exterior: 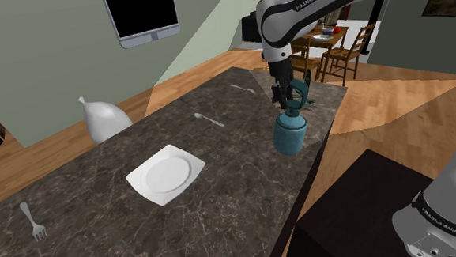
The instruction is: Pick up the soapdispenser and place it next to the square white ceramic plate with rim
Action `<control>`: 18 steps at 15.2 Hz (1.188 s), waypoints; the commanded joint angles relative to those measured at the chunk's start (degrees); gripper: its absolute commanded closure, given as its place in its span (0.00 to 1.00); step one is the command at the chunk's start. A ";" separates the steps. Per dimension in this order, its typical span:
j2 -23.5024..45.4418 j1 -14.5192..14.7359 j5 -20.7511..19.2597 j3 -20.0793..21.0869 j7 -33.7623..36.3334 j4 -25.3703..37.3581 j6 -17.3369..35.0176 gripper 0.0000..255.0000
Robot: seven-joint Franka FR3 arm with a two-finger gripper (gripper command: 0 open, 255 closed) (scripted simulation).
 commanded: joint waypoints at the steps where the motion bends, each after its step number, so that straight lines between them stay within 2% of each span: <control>1: 0.01 0.00 0.00 -0.01 0.00 -0.03 -0.01 1.00; 5: 0.04 0.00 -0.01 0.00 0.00 -0.02 0.01 1.00; 18: -2.74 0.04 0.16 0.04 -0.56 6.73 -9.50 1.00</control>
